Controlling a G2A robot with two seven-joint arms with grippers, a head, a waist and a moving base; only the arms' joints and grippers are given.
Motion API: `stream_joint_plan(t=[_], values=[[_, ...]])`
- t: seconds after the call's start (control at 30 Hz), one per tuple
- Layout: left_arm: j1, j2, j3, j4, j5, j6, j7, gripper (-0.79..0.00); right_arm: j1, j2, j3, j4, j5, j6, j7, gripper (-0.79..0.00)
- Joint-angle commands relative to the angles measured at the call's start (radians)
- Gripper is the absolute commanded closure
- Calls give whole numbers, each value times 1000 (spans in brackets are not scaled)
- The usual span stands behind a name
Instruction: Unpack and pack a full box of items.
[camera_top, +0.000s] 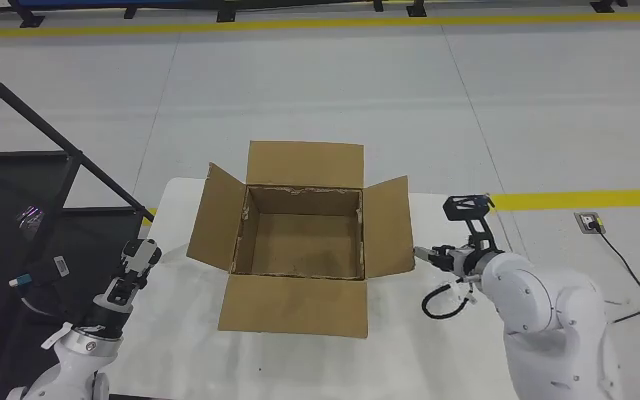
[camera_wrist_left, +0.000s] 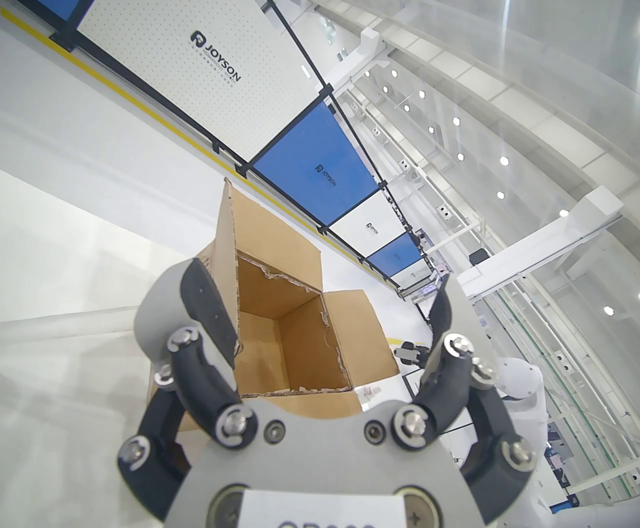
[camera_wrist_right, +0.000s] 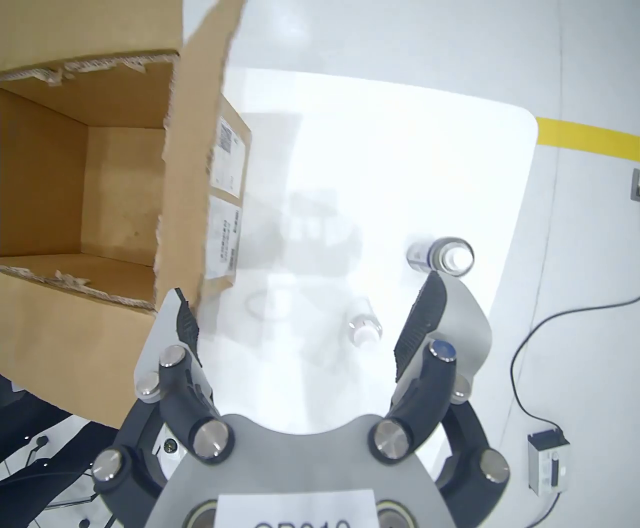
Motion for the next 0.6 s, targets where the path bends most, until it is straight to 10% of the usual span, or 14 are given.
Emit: stream_joint_plan(t=[0.0,0.57], values=[[0,0,0,0,0,0,0,-785,-36,4,7,1,-15,-4,16,-785],[0,0,0,0,0,0,0,-785,-100,14,27,185,-4,23,-100,-785]])
